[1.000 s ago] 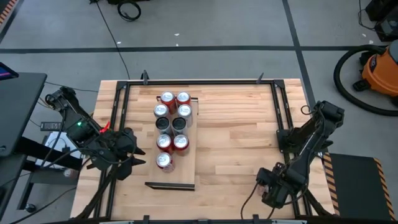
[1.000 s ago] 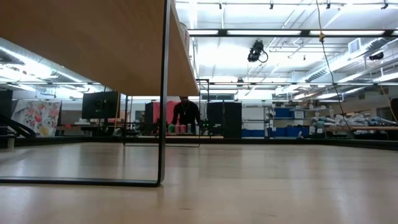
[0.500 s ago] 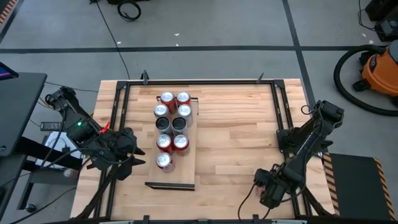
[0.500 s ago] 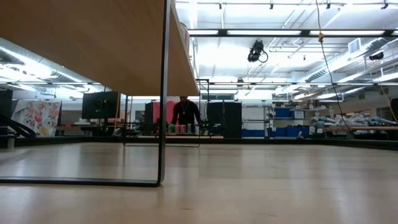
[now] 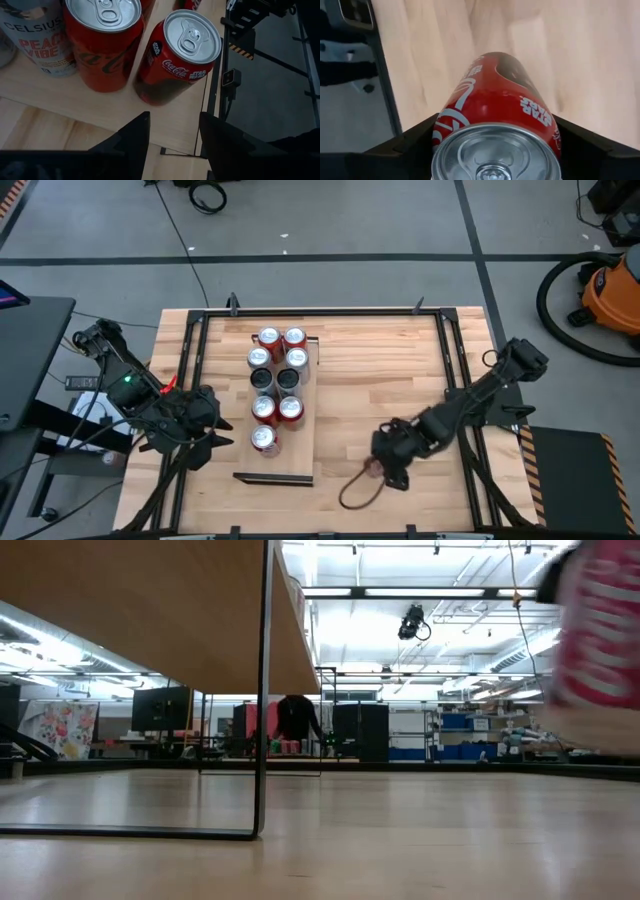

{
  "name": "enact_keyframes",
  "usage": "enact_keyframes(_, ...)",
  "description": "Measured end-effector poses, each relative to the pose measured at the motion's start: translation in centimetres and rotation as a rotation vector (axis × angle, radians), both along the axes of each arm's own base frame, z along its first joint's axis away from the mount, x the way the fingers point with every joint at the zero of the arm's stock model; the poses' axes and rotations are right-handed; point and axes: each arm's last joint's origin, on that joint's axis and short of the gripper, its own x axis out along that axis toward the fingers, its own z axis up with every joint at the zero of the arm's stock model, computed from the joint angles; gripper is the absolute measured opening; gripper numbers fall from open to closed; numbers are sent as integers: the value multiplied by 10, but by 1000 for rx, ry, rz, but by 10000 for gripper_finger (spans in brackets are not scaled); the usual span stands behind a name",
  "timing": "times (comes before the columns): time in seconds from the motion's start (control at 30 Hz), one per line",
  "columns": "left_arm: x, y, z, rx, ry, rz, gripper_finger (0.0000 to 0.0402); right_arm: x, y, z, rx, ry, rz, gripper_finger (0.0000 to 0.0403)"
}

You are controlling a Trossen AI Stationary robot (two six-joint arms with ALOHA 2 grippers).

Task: Pick and place cans onto a shelf
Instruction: Put the red and white soda can on the shelf aligned with the other red and white pattern soda can

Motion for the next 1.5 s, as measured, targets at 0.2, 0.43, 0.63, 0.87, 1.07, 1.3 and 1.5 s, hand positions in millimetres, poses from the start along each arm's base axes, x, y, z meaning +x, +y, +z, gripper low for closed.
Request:
enact_keyframes(0.2,0,0,0,0,0,0,181,21,-24,20,-62,-86,18,323)
enact_keyframes(0.43,0,0,0,4,1,-4,181,65,-31,12,-89,34,59,324)
enact_keyframes(0.63,-1,-1,-1,-32,34,-39,181,105,-19,8,-158,61,219,324)
enact_keyframes(0.87,-2,-3,-1,-69,70,-75,181,117,-15,-13,-121,190,276,327)
enact_keyframes(1.07,-3,-2,-2,-65,83,-80,181,118,-14,-20,-116,217,278,330)
enact_keyframes(1.3,-1,2,-3,-71,96,-14,185,124,-14,-27,-92,217,281,361)
enact_keyframes(1.5,-2,2,-4,-71,102,-13,212,118,-23,-8,-140,183,189,380)
